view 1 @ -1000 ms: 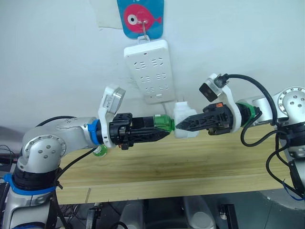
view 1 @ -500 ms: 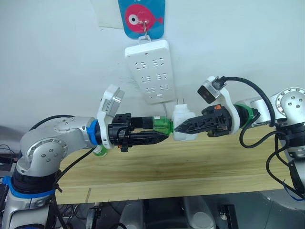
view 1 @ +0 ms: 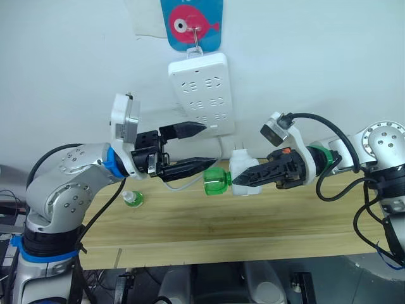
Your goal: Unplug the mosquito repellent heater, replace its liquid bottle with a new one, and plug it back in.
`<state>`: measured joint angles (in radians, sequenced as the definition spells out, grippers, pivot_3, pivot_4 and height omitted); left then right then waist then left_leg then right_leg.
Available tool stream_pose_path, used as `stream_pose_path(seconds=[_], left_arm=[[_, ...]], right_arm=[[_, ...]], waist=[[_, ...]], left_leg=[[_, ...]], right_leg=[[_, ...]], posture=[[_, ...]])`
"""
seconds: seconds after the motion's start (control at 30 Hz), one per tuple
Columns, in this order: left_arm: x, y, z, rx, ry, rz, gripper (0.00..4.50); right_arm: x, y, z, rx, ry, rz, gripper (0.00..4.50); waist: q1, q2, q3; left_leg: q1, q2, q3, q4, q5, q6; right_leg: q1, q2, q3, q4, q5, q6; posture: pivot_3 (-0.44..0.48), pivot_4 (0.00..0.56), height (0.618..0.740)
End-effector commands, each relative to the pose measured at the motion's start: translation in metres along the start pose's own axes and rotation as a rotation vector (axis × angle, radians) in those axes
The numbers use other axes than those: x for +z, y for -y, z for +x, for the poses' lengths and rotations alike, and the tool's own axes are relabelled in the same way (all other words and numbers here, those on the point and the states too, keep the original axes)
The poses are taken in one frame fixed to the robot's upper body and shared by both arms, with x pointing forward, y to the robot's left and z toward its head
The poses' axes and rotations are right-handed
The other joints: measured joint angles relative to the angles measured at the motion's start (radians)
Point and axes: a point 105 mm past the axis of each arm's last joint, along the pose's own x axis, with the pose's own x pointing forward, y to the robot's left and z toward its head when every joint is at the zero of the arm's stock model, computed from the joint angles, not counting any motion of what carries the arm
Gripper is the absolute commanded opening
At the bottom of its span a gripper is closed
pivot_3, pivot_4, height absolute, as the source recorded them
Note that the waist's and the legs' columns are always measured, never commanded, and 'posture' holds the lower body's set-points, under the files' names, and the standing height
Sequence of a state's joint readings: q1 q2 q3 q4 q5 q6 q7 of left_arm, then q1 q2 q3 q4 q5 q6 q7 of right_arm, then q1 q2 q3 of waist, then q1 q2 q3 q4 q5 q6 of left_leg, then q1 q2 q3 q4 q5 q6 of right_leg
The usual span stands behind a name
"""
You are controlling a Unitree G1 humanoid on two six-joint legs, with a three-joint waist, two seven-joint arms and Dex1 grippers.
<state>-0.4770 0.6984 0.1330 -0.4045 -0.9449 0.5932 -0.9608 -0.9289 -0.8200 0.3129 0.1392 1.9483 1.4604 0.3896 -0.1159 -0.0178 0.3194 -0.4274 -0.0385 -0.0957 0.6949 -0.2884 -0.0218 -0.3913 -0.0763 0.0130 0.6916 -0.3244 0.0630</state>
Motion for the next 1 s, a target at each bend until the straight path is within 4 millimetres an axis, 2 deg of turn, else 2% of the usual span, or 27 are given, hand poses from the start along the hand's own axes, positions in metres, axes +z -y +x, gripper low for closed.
stream_pose_path(seconds=[0.03,0.13,0.2,0.3,0.47,0.57,1.0], left_arm=[[0.013,0.012,0.005,-0.077,0.037,0.2,4.48],[0.011,0.019,0.007,-0.127,0.037,0.311,4.48],[0.004,0.024,0.005,-0.178,0.01,0.44,4.48],[-0.003,0.025,0.001,-0.206,-0.009,0.546,4.48],[-0.007,0.022,-0.003,-0.204,-0.001,0.749,4.48],[-0.011,0.013,-0.006,-0.179,-0.019,0.891,4.48],[-0.024,0.013,0.001,-0.223,0.037,1.074,4.48]], right_arm=[[0.008,-0.011,-0.004,0.036,0.037,-0.037,3.2],[0.011,-0.011,-0.005,0.047,0.053,-0.032,3.2],[0.016,-0.011,-0.006,0.057,0.073,-0.027,3.2],[0.021,-0.012,-0.008,0.066,0.09,-0.02,3.2],[0.025,-0.012,-0.01,0.075,0.099,-0.008,3.2],[0.026,-0.013,-0.01,0.082,0.099,-0.004,3.2],[0.031,-0.016,-0.01,0.105,0.084,0.011,3.2]], waist=[[0.005,0.0,0.0],[0.01,0.0,0.0],[0.009,0.0,0.0],[0.01,0.0,0.0],[0.011,0.0,0.0],[0.011,0.0,0.0],[0.007,0.0,0.0]], left_leg=[[0.0,0.0,0.0,0.0,0.0,0.0],[-0.001,0.0,0.0,0.0,0.0,-0.001],[-0.002,0.0,0.0,0.0,0.0,-0.001],[-0.002,0.0,0.0,-0.001,0.0,0.0],[-0.003,0.0,-0.001,0.0,0.0,-0.001],[-0.003,-0.001,-0.001,0.0,0.0,0.0],[-0.003,-0.001,-0.002,0.0,0.0,0.0]], right_leg=[[0.0,0.0,0.0,0.0,0.0,0.0],[0.0,0.0,-0.001,-0.001,0.0,0.0],[0.0,0.0,-0.001,-0.002,0.0,0.0],[0.0,-0.001,-0.001,-0.003,0.0,0.0],[0.0,-0.001,-0.002,-0.003,0.0,0.0],[0.0,-0.001,-0.003,-0.003,0.0,0.0],[0.0,-0.002,-0.003,-0.002,0.001,0.0]], posture=[[-0.154,0.307,0.74],[-0.154,0.307,0.74],[-0.154,0.305,0.74],[-0.155,0.304,0.74],[-0.152,0.303,0.74],[-0.15,0.303,0.74],[-0.16,0.316,0.74]])
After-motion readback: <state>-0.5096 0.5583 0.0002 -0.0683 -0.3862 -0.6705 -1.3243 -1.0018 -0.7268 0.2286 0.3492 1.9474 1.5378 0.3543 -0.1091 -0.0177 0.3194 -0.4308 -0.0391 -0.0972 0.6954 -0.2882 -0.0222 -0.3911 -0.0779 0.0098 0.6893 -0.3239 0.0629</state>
